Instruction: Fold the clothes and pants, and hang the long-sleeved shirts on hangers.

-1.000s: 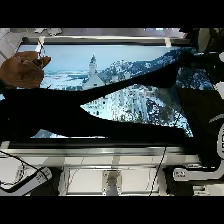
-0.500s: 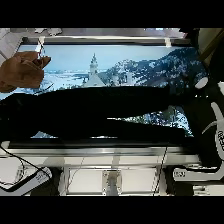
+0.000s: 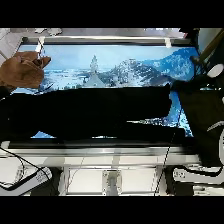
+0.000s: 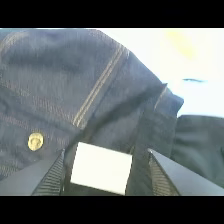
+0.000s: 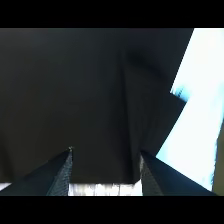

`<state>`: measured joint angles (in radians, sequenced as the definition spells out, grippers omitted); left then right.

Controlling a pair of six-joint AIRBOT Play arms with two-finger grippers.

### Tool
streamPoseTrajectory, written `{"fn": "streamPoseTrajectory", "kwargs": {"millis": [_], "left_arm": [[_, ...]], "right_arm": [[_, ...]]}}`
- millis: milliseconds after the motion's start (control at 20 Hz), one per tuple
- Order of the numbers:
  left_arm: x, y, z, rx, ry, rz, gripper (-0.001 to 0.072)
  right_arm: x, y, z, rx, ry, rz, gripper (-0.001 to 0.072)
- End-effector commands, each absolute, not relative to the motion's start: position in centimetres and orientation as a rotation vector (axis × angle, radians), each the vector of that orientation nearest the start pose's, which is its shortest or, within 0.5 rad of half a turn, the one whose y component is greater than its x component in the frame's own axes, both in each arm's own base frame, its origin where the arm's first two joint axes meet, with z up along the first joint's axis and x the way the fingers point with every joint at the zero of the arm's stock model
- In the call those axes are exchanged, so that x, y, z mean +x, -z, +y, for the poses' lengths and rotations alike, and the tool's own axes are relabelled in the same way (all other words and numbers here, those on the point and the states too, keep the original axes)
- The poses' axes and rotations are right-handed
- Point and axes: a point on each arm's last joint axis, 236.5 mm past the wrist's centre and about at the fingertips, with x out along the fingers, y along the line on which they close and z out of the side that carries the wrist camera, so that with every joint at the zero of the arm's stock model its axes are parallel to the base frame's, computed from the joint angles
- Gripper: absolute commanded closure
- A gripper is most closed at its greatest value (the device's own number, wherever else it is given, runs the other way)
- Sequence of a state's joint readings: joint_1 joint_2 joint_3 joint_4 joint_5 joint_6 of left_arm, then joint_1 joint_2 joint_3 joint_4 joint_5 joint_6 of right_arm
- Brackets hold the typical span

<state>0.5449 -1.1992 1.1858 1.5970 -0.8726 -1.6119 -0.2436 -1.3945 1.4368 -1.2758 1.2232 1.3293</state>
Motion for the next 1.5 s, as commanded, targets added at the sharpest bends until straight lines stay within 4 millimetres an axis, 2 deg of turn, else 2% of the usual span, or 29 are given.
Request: {"fn": "streamPoseTrajectory", "kwargs": {"millis": [0, 150, 300, 350, 450, 600, 700, 750, 800, 850, 1000, 1150, 1300, 1450], "left_arm": [[39.2, -5.6, 24.5, -0.320, -0.534, 0.935, 0.0114], [40.4, 0.0, 22.6, -0.416, -0.420, 1.094, 0.0114], [41.2, 4.1, 20.1, -0.491, -0.279, 1.224, 0.0114], [41.3, 5.2, 19.9, -0.500, -0.261, 1.258, 0.0114], [41.6, 6.9, 20.0, -0.497, -0.243, 1.290, 0.0114], [43.0, 7.4, 19.6, -0.488, -0.184, 1.254, 0.0118], [44.4, 7.1, 19.2, -0.520, -0.164, 1.194, 0.0122], [45.1, 6.9, 18.9, -0.550, -0.157, 1.169, 0.0241], [45.5, 6.8, 18.6, -0.572, -0.148, 1.152, 0.0576], [46.0, 6.7, 18.5, -0.569, -0.139, 1.134, 0.0686], [47.9, 4.9, 18.9, -0.584, -0.135, 1.049, 0.0687], [50.6, 0.5, 19.6, -0.579, -0.123, 0.928, 0.0687], [53.0, -4.4, 19.5, -0.597, -0.085, 0.806, 0.0688], [53.6, -7.6, 19.1, -0.563, -0.054, 0.728, 0.0688]], "right_arm": [[46.3, -12.1, -4.6, 0.182, -0.082, 0.979, 0.0255], [46.2, -12.8, -3.5, 0.239, -0.108, 0.978, 0.0255], [45.0, -12.2, -2.6, 0.270, -0.135, 1.035, 0.0256], [44.5, -12.0, -2.3, 0.279, -0.141, 1.059, 0.0256], [43.8, -11.7, -2.0, 0.318, -0.134, 1.094, 0.0256], [43.5, -11.7, -1.7, 0.331, -0.140, 1.110, 0.0256], [43.5, -11.7, -1.7, 0.338, -0.136, 1.110, 0.0256], [43.5, -11.7, -1.7, 0.348, -0.130, 1.111, 0.0257], [43.5, -11.7, -1.7, 0.348, -0.129, 1.111, 0.0257], [43.5, -11.7, -1.7, 0.348, -0.129, 1.111, 0.0257], [43.4, -11.6, -1.7, 0.349, -0.130, 1.115, 0.0257], [43.4, -11.6, -1.7, 0.347, -0.130, 1.115, 0.0257], [43.4, -11.6, -1.8, 0.344, -0.127, 1.114, 0.0257], [43.4, -11.6, -1.8, 0.343, -0.127, 1.115, 0.0257]]}}
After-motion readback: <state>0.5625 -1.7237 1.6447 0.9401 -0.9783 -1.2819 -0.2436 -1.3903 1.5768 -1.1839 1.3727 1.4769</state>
